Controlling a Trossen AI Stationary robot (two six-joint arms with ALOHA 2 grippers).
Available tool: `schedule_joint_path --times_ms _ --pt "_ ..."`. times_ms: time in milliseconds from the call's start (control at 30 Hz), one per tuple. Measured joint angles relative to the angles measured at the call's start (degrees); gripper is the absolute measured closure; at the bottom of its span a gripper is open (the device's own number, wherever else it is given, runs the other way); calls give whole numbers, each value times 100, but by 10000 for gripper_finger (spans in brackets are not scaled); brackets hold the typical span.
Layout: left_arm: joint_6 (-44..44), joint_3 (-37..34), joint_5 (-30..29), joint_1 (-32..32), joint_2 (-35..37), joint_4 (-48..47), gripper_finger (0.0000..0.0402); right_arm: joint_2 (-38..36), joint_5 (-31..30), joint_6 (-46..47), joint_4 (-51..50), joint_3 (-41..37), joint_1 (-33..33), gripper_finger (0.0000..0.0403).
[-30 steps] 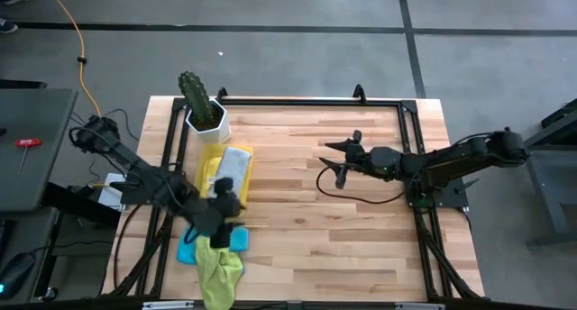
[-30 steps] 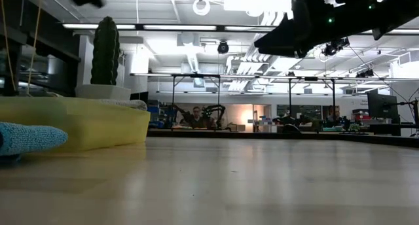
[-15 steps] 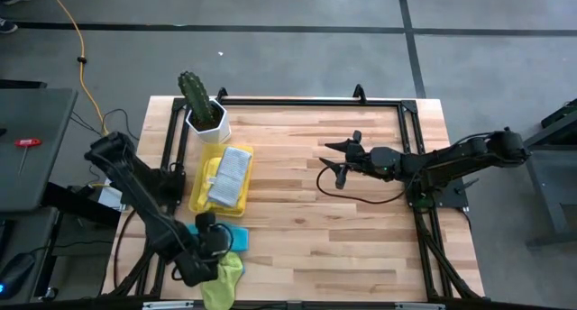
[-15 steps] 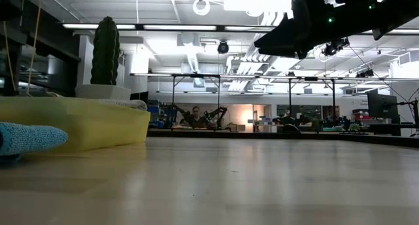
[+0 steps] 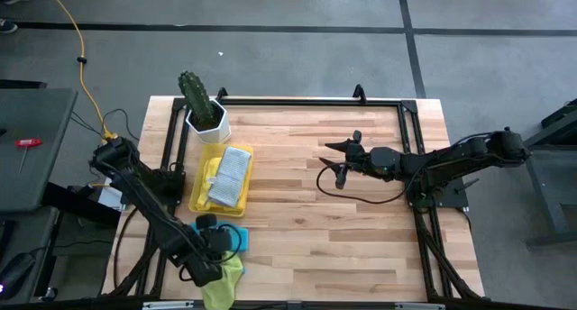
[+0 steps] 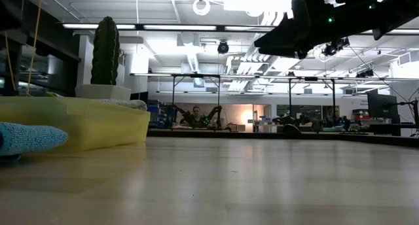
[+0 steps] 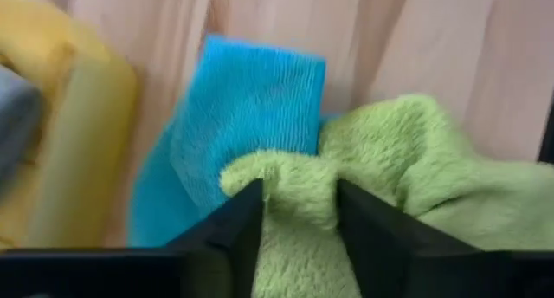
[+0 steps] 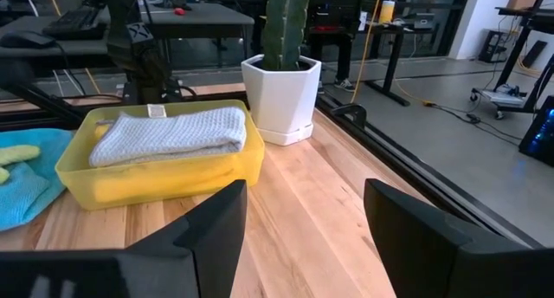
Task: Fold microfiber towels
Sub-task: Fold the green microfiber towel
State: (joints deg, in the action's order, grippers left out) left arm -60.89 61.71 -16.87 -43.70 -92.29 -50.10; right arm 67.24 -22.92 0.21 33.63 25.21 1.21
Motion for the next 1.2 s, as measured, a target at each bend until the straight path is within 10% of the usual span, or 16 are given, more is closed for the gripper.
schedule_joint_path --times_ms 167,400,1200 --pt "537 729 -487 171 81 -856 384 0 2 93 -13 0 -2 176" --pt "1896 2298 -1128 756 122 -1715 398 0 2 92 -42 0 -9 176" --pt "208 251 -21 -35 107 -328 206 0 17 107 -221 0 -9 176"
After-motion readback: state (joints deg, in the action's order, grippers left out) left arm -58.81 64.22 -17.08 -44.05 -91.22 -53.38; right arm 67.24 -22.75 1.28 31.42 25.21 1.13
